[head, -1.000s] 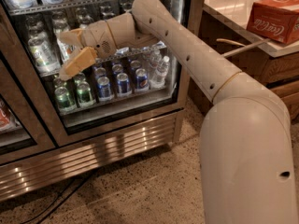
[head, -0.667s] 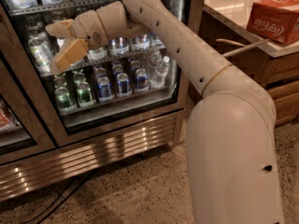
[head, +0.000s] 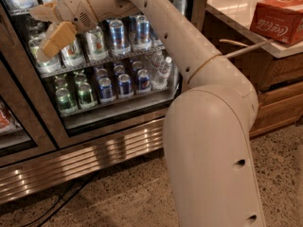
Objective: Open right fridge door
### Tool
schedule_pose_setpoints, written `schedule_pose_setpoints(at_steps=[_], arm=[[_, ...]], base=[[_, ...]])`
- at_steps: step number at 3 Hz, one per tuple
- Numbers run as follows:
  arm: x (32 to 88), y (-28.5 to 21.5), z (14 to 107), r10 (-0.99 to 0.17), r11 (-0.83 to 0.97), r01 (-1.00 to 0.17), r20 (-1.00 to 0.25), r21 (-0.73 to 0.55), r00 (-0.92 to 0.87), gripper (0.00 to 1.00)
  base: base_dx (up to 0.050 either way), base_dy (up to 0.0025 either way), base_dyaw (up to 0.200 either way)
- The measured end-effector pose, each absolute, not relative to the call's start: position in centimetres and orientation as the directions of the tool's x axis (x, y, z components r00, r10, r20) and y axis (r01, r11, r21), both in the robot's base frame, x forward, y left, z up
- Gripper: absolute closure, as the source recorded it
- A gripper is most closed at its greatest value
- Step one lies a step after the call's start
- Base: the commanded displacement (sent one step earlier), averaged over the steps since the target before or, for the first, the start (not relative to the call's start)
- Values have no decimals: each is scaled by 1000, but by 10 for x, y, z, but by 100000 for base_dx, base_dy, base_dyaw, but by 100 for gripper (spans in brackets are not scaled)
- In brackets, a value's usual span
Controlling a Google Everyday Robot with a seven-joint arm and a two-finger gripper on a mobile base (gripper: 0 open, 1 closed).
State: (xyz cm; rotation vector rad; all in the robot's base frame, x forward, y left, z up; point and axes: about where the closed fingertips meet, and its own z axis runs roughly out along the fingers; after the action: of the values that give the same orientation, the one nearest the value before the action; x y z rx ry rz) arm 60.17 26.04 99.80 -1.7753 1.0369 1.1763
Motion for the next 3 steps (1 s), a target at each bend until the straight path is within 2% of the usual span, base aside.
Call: schedule_pose_setpoints(at_steps=[3], arm=[[598,259,1045,-212,-377,-892,-914,-249,345,0]], base=[[0,0,0]])
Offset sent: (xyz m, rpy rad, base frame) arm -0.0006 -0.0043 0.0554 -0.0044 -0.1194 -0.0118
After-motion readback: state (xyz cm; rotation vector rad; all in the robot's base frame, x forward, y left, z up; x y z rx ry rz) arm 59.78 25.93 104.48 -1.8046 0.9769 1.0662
